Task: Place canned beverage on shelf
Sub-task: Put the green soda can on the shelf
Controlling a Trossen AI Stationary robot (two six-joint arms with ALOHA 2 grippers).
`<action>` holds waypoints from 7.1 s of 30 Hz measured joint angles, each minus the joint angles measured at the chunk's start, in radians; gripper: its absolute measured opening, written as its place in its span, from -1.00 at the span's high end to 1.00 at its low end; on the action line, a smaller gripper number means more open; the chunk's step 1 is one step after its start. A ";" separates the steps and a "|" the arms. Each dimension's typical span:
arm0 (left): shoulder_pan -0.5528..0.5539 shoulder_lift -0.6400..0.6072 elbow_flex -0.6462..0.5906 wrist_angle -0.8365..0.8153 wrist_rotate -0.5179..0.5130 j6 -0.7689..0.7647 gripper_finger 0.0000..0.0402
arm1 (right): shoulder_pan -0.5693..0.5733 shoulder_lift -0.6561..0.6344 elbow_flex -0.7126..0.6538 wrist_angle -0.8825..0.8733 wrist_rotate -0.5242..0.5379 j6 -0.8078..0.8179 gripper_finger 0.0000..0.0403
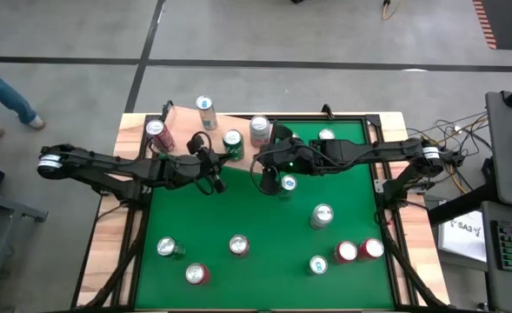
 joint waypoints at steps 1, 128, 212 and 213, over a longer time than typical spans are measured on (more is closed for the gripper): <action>0.002 0.007 0.000 0.009 0.000 0.003 1.00 | 0.005 0.000 0.000 -0.006 0.000 0.000 0.94; 0.066 -0.048 0.000 -0.171 -0.043 0.190 1.00 | 0.162 -0.129 -0.015 -0.192 0.028 -0.033 0.94; 0.275 0.043 0.003 0.157 0.287 0.284 1.00 | -0.065 -0.145 -0.162 0.100 -0.133 -0.141 0.94; 0.276 0.045 0.004 0.158 0.286 0.284 1.00 | -0.065 -0.145 -0.162 0.100 -0.133 -0.141 0.94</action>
